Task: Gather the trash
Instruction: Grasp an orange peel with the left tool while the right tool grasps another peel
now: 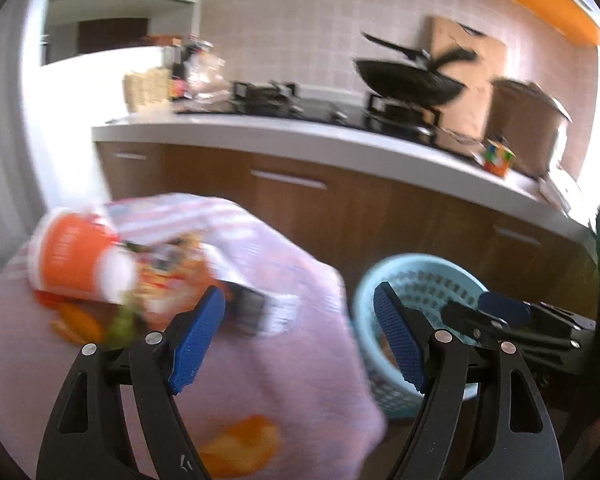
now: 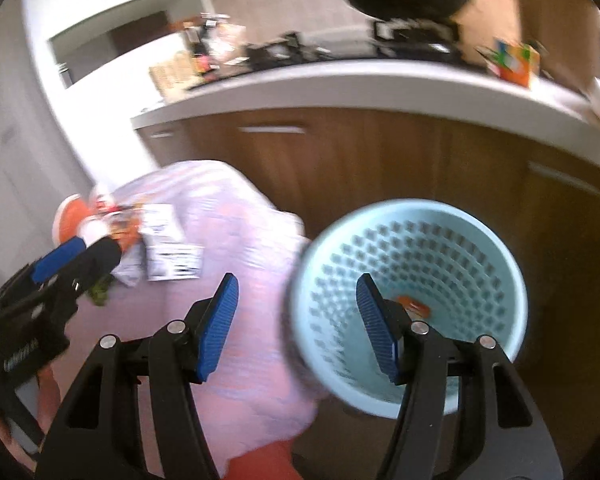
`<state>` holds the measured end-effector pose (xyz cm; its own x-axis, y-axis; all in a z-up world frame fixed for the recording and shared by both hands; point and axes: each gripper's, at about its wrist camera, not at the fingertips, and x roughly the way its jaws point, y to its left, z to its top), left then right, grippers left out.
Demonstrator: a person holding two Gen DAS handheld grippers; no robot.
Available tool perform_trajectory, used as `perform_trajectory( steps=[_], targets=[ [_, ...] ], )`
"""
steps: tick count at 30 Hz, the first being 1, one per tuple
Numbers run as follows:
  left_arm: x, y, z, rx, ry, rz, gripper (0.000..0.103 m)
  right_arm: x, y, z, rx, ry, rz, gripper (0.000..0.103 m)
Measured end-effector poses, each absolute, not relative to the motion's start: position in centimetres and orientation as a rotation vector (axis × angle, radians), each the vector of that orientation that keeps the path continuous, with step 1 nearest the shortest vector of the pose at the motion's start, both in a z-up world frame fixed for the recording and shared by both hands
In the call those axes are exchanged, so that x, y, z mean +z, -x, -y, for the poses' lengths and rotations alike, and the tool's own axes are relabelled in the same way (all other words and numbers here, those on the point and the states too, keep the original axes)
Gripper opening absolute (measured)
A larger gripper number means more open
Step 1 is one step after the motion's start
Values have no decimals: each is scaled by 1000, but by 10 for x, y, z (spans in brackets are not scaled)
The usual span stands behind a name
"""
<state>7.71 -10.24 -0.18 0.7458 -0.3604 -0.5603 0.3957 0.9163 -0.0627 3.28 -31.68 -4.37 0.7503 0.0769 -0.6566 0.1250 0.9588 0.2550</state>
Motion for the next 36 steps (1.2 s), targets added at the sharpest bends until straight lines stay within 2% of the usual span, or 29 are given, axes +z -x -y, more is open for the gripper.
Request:
perform_trajectory(
  steps=[7, 16, 29, 30, 32, 33, 34, 35, 36],
  targets=[
    [16, -87, 17, -244, -2, -549, 75, -35, -43, 239, 111, -179, -709, 58],
    [-28, -113, -81, -61, 144, -654, 74, -67, -40, 165, 242, -70, -774, 58],
    [-75, -181, -70, -12, 237, -817, 73, -75, -35, 164, 264, -88, -755, 58],
    [-77, -184, -67, 4, 225, -826, 72, -77, -30, 164, 269, -86, -752, 58],
    [-84, -190, -65, 14, 224, -851, 62, -80, -24, 164, 284, -94, -754, 58],
    [-87, -190, -66, 7, 242, -857, 61, -82, -20, 163, 296, -101, -762, 58],
    [-87, -189, -66, 15, 241, -846, 57, -85, -18, 161, 302, -102, -773, 58],
    [-87, -189, -66, 19, 236, -843, 48, -87, -17, 159, 303, -100, -783, 58],
    [-87, -188, -66, 10, 240, -843, 44, -89, -16, 156, 312, -99, -795, 58]
  ],
)
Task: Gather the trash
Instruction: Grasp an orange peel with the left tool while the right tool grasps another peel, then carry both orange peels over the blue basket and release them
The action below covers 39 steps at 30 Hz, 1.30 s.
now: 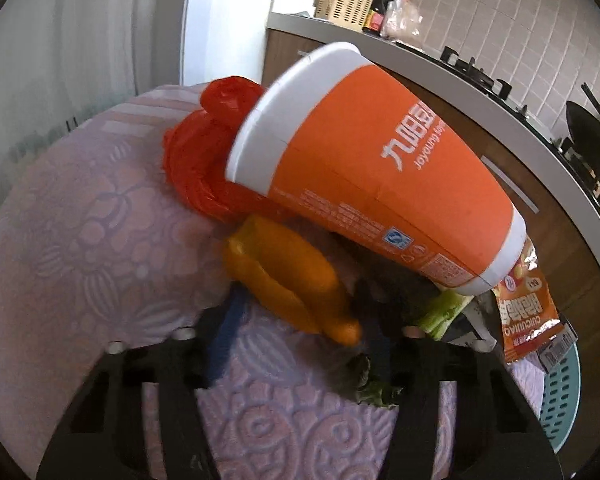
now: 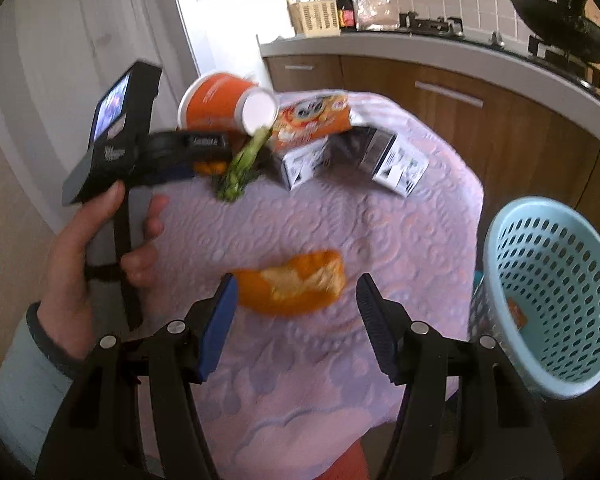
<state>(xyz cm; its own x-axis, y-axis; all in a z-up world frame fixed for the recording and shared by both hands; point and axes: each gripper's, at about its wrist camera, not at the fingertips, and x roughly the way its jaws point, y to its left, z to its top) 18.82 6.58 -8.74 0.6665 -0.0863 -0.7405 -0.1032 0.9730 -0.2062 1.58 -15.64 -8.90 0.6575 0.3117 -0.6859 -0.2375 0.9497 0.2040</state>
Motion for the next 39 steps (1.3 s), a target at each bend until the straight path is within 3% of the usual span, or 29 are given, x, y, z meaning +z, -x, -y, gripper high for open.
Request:
perform_trajectory(
  steps=[7, 13, 22, 24, 26, 27, 29, 39],
  targets=[
    [-85, -173, -78, -15, 252, -825, 28, -108, -21, 139, 334, -107, -873, 58],
    [-79, -150, -96, -14, 247, -806, 27, -112, -41, 136, 337, -182, -887, 69],
    [-79, -127, -102, -45, 242, -799, 27, -112, -65, 141, 324, -296, -893, 69],
    [-78, -122, -100, -57, 237, -792, 27, -112, -67, 142, 317, -299, -896, 65],
    [-77, -116, -96, -67, 225, -785, 27, -111, -69, 141, 289, -264, -897, 40],
    [-75, -117, -92, -72, 221, -783, 27, -111, -70, 142, 289, -262, -898, 37],
    [-72, -114, -86, -87, 214, -775, 27, -110, -69, 146, 295, -270, -890, 21],
    [-41, -97, -33, -300, 178, -703, 27, -65, -49, 197, 190, -263, -752, 18]
  ],
)
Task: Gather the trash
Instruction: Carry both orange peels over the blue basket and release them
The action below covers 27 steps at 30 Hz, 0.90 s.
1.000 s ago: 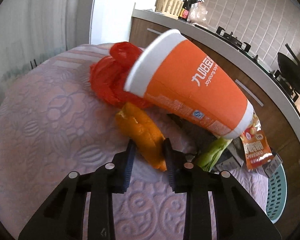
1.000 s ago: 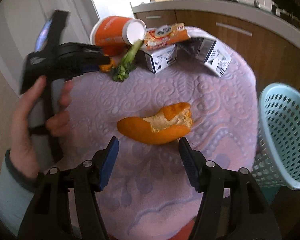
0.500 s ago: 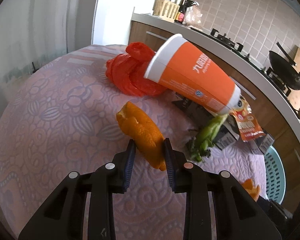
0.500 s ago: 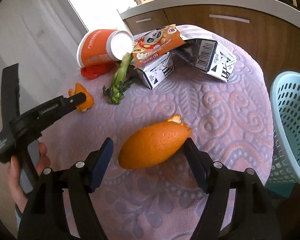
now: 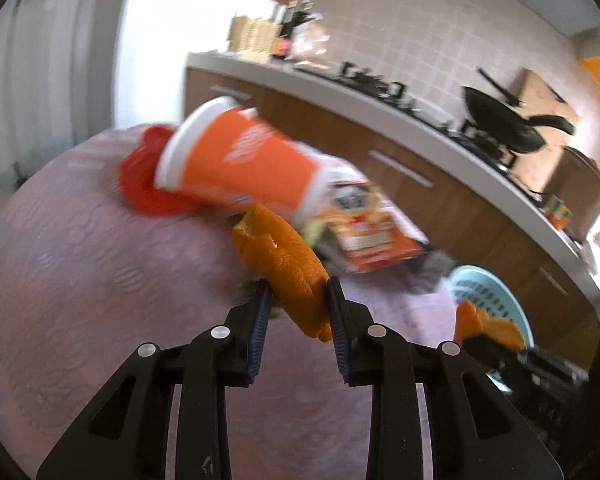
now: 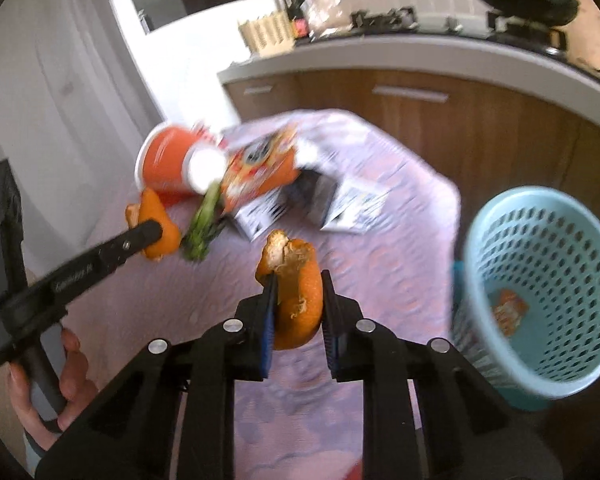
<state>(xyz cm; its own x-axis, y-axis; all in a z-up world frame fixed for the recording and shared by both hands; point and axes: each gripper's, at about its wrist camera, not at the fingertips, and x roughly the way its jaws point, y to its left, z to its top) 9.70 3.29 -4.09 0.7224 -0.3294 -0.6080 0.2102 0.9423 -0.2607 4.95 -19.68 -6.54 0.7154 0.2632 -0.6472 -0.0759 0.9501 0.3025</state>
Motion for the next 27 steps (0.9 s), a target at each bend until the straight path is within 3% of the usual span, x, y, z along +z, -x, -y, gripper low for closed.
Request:
perform_trajectory(
  steps=[15, 27],
  targets=[
    [-21, -89, 97, -553, 48, -680, 27, -41, -28, 318, -56, -308, -659, 18],
    [-54, -96, 214, -720, -91, -792, 27, -77, -29, 403, -224, -411, -766, 18]
  ],
)
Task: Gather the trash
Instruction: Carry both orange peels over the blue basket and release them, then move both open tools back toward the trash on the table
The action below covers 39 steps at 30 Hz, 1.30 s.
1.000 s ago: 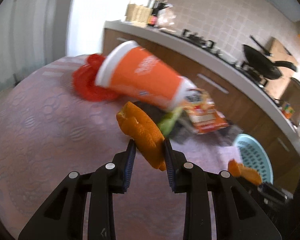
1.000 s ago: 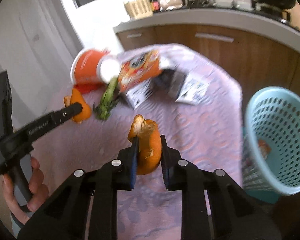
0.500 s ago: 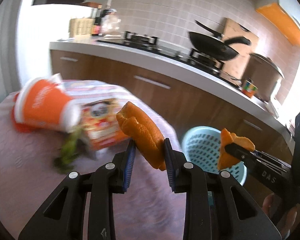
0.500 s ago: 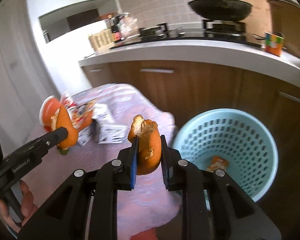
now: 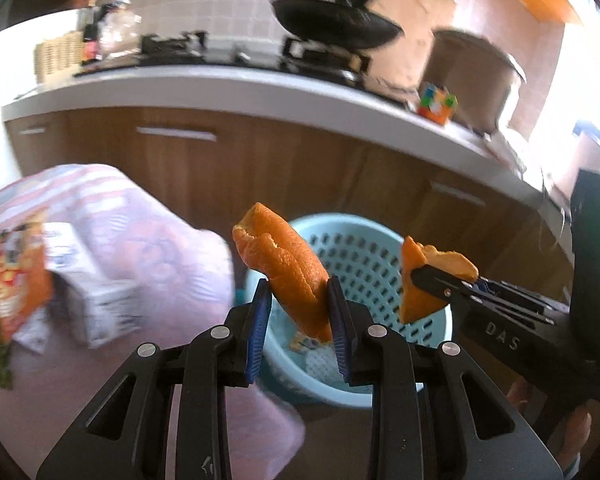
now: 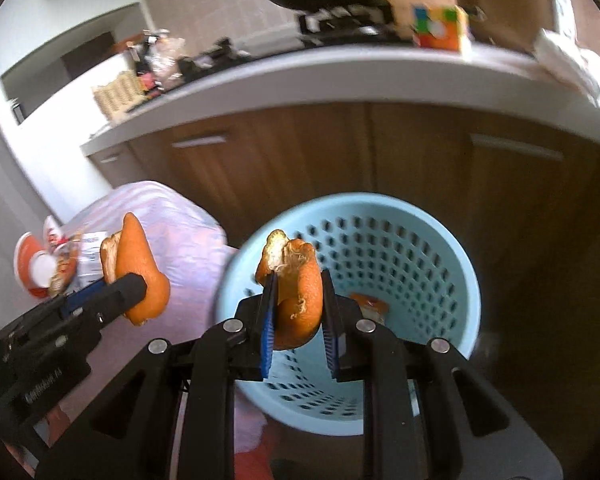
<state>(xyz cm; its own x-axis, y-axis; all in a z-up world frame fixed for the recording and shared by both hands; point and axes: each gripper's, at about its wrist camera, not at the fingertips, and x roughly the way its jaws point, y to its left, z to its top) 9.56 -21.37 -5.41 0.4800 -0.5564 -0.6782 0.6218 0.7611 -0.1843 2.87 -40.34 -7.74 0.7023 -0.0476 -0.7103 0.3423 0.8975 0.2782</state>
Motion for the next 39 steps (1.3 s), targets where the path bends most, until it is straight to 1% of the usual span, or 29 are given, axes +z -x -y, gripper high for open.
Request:
perform_trajectory(
  steps=[4, 7, 9, 10, 11, 13, 14, 16, 18, 19, 20, 23, 32, 39],
  targets=[
    [-73, -95, 240, -745, -146, -838, 27, -95, -33, 420, -256, -433, -826, 18],
    [-82, -100, 248, -745, -154, -863, 31, -106, -33, 431, -257, -463, -854, 20],
    [-83, -101, 249, -736, -159, -854, 36, -109, -33, 435, -273, -467, -862, 21],
    [-82, -101, 248, -731, -161, -848, 46, -110, -34, 436, -271, -473, -867, 22],
    [-81, -100, 247, -727, -159, -842, 50, -112, -35, 439, -266, -485, -871, 23],
    [-79, -102, 243, -721, -152, -836, 52, -115, -35, 441, -277, -486, -877, 27],
    [-77, -103, 241, -713, -147, -835, 55, -116, -35, 443, -279, -486, -878, 30],
    [-74, -104, 235, -698, -136, -828, 59, -116, -35, 443, -276, -487, -878, 32],
    [-71, -104, 232, -684, -138, -819, 60, -115, -35, 441, -282, -477, -875, 39],
    [-70, -105, 230, -676, -145, -814, 60, -114, -34, 441, -287, -474, -868, 44],
    [-69, -105, 230, -672, -147, -810, 60, -112, -34, 441, -286, -476, -861, 45],
    [-63, -105, 222, -665, -127, -796, 63, -107, -33, 438, -287, -466, -846, 46],
    [-36, -101, 181, -559, -67, -712, 67, -97, -35, 423, -246, -451, -819, 46],
    [-9, -107, 108, -358, 35, -624, 72, -91, -48, 392, -183, -416, -818, 46]
  ],
)
